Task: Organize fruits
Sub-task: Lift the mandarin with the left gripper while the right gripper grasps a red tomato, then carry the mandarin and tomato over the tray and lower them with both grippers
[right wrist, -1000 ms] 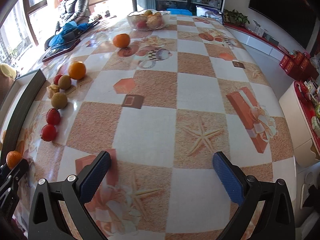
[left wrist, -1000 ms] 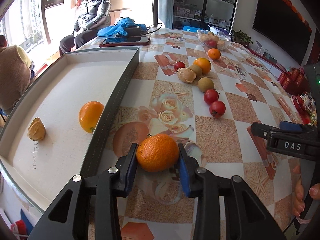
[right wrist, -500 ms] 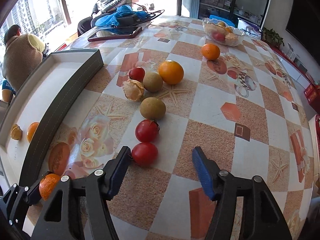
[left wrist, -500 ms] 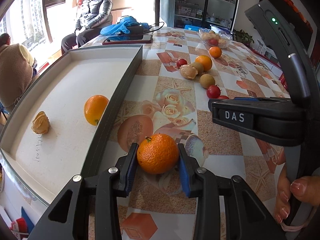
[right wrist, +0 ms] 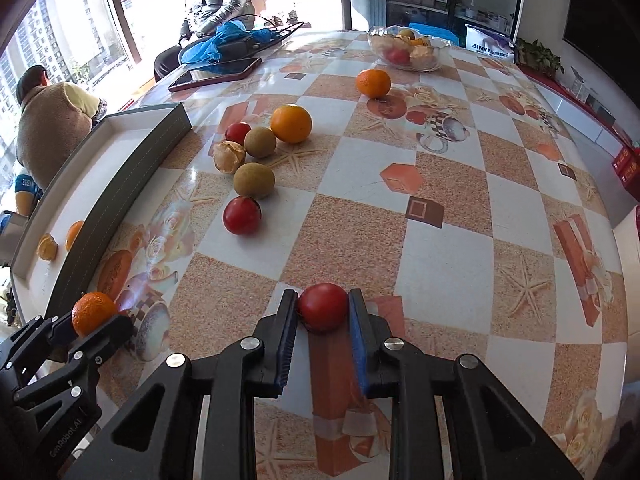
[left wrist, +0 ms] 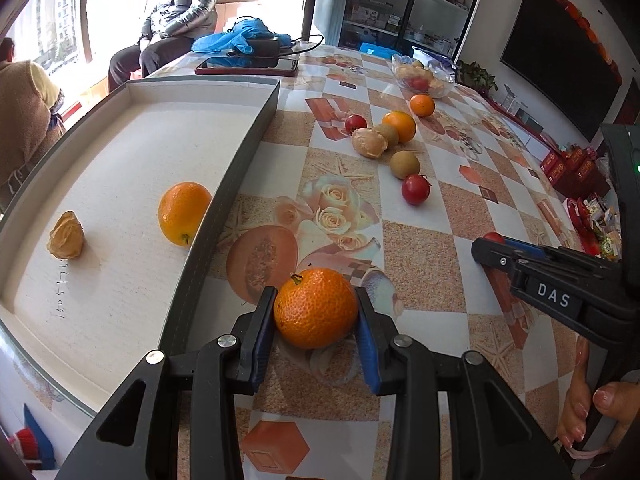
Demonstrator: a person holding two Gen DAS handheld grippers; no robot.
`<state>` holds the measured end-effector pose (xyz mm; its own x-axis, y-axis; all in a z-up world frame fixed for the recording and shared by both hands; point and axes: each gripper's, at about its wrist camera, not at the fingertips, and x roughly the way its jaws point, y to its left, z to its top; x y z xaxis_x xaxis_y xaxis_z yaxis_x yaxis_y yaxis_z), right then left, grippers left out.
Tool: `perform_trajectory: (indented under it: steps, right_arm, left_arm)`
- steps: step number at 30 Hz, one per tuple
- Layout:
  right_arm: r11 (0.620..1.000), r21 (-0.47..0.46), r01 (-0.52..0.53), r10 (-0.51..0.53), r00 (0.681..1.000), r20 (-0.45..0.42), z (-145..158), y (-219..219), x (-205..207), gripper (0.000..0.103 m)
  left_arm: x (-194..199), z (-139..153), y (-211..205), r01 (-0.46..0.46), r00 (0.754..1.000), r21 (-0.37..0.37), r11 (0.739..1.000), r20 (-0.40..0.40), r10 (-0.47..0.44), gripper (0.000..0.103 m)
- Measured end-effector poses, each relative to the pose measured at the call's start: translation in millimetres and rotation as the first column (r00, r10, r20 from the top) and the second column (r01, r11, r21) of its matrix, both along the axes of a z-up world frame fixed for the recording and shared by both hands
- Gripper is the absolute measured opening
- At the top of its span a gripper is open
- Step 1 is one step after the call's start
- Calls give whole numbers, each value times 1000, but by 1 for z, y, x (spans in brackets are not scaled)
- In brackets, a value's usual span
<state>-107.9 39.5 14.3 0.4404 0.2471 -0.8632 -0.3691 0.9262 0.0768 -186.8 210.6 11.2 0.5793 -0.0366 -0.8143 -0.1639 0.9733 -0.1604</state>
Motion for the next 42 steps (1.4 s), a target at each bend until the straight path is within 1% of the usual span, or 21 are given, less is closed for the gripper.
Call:
perform_trajectory:
  steps: [4, 8, 10, 16, 20, 26, 29, 33, 38, 42]
  right_arm:
    - [1000, 0, 1, -1, 1000, -3, 0, -1, -2, 26]
    - [1000, 29, 9, -8, 1000, -27, 1, -4, -1, 26]
    - [999, 40, 15, -13, 999, -36, 1, -6, -2, 26]
    - [999, 38, 14, -12, 999, -48, 2, -7, -3, 26]
    - [996, 84, 28, -19, 995, -96, 2, -11, 0, 26]
    - [988, 150, 47, -19, 983, -180, 4, -9, 10, 26]
    - [986, 164, 35, -3, 982, -191, 7, 2, 13, 26]
    - [983, 180, -17, 51, 981, -189, 17, 27, 13, 26]
    - [976, 186, -112, 143, 976, -163, 32, 73, 11, 26]
    - [963, 197, -186, 216, 966, -143, 44, 112, 11, 26]
  left_arm:
    - [-2, 1, 2, 2, 1000, -23, 1000, -5, -2, 40]
    - [-4, 3, 8, 7, 1000, -93, 996, -9, -7, 40]
    - [-4, 3, 11, 11, 1000, -114, 993, -10, -12, 40]
    - [-4, 4, 8, 20, 1000, -95, 995, -15, -22, 40]
    - [-5, 8, 8, 26, 1000, -97, 995, -10, -27, 40]
    - [-7, 37, 20, 24, 999, -80, 997, 47, -20, 40]
    - [-6, 49, 39, -7, 998, -70, 997, 59, 12, 40]
    - [-3, 54, 75, -94, 995, -31, 995, 41, 95, 40]
    - [-1, 52, 118, -198, 980, 13, 980, -1, 198, 40]
    - [-1, 49, 142, -251, 968, 49, 967, -13, 252, 40]
